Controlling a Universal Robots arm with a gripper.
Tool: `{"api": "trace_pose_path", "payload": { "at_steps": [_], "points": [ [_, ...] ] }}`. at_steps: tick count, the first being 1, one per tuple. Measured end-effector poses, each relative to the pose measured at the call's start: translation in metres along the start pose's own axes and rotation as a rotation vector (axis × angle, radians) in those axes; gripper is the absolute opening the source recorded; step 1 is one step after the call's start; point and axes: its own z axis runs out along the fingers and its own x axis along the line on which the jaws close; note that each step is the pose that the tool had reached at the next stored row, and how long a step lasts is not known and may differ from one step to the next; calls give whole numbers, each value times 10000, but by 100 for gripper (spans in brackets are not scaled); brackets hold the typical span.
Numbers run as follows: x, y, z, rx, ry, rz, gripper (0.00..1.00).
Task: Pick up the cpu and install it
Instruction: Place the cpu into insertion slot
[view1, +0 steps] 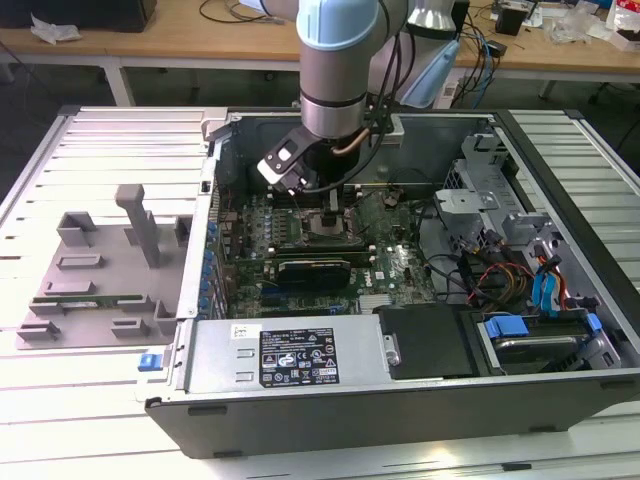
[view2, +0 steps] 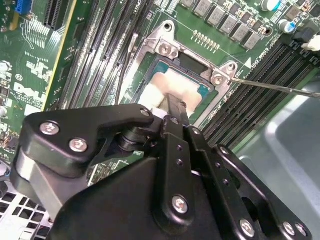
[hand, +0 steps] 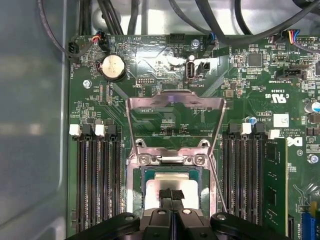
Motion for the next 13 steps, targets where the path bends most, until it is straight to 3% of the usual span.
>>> {"api": "trace_pose_path", "payload": {
  "at_steps": [9, 13],
  "points": [
    [-1, -2, 36, -1, 2, 0, 11],
    [1, 1, -42, 0, 0, 0, 11]
  ]
}}
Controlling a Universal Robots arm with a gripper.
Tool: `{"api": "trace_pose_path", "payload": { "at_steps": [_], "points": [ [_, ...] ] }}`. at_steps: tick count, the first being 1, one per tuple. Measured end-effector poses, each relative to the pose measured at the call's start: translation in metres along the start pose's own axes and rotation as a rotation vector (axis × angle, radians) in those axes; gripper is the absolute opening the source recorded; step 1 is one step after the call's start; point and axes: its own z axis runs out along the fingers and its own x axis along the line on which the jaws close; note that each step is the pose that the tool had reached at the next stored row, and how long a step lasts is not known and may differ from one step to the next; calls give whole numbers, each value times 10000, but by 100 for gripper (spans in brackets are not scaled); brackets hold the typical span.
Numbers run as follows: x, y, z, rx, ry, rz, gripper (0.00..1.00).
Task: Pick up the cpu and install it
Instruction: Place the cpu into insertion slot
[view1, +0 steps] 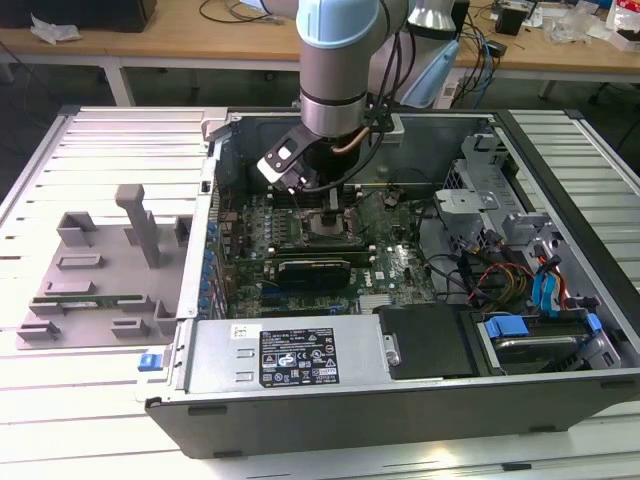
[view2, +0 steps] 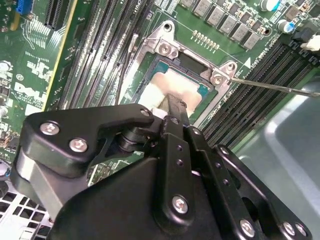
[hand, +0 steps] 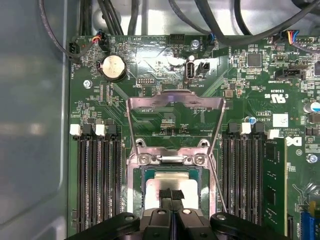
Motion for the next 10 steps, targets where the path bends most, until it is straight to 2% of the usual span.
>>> {"api": "trace_pose_path", "payload": {
  "at_steps": [1, 2, 3, 4, 6, 10],
  "points": [
    [1, 2, -33, 0, 0, 0, 11],
    [2, 5, -103, 0, -1, 0, 11],
    [4, 10, -215, -1, 0, 0, 11],
    [5, 12, -262, 1, -1, 0, 11],
    [7, 15, -330, 1, 0, 0, 11],
    [7, 17, -360, 0, -1, 0, 11]
  ]
}}
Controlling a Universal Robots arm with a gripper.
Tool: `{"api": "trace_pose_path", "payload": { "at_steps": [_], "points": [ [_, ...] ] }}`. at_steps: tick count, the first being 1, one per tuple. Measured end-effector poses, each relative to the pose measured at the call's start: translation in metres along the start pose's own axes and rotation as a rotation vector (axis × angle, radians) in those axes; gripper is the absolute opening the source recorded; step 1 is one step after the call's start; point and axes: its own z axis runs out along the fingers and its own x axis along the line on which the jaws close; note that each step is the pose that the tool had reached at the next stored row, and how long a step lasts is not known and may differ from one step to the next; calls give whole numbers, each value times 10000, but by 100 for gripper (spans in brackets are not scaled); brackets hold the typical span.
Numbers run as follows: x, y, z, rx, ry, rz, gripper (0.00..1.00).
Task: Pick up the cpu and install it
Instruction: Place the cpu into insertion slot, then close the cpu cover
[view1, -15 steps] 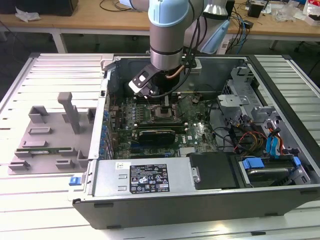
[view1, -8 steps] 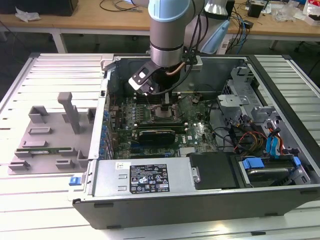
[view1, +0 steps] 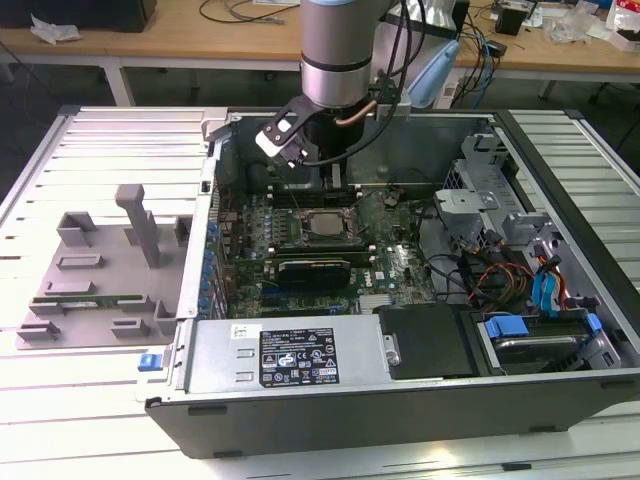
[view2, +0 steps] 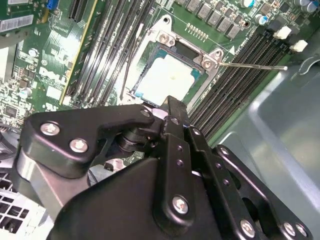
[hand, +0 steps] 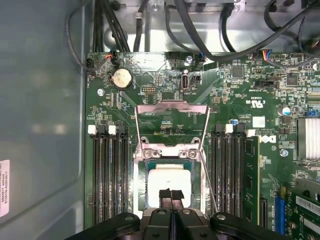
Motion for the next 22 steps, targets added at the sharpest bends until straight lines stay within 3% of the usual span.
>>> {"api": "trace_pose_path", "payload": {
  "at_steps": [22],
  "points": [
    [1, 2, -53, 0, 0, 0, 11]
  ]
}}
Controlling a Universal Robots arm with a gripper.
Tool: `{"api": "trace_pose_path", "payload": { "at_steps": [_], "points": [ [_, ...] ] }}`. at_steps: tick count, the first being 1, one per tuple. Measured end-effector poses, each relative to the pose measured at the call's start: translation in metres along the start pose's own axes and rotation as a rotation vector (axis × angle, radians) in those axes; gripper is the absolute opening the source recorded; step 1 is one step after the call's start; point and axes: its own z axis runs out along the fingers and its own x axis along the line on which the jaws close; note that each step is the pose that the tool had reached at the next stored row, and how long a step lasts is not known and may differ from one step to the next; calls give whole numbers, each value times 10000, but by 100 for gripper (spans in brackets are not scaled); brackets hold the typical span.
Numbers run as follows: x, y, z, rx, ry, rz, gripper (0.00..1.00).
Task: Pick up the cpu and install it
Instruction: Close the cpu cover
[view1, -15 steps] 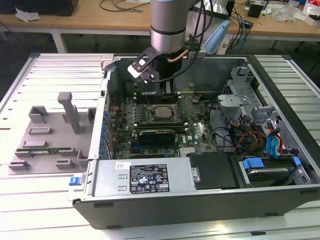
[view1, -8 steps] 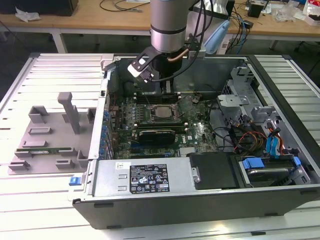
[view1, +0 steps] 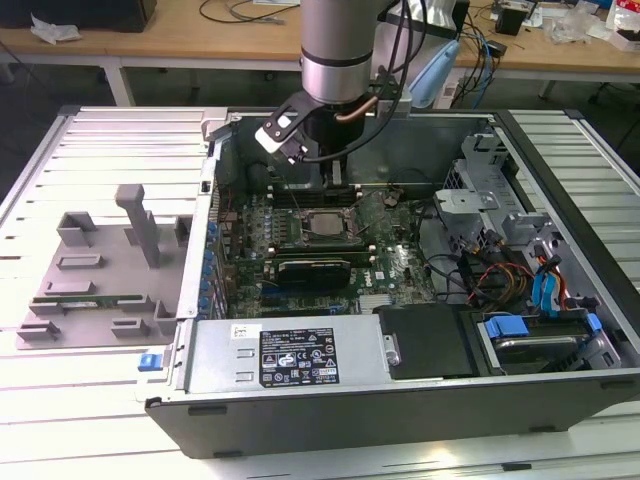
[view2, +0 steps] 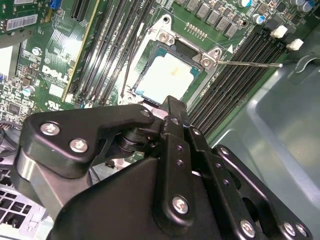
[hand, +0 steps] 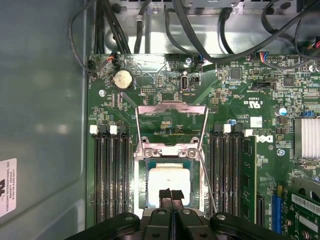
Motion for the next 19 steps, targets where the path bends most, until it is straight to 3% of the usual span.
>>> {"api": "trace_pose_path", "payload": {
  "at_steps": [4, 10, 15, 17, 19],
  "points": [
    [1, 1, -30, 0, 0, 0, 11],
    [4, 8, -182, 1, 0, 0, 11],
    [6, 12, -269, 0, 6, 0, 11],
    [6, 13, -271, -1, 8, 0, 11],
    [5, 75, -269, 1, 6, 0, 11]
  ]
}}
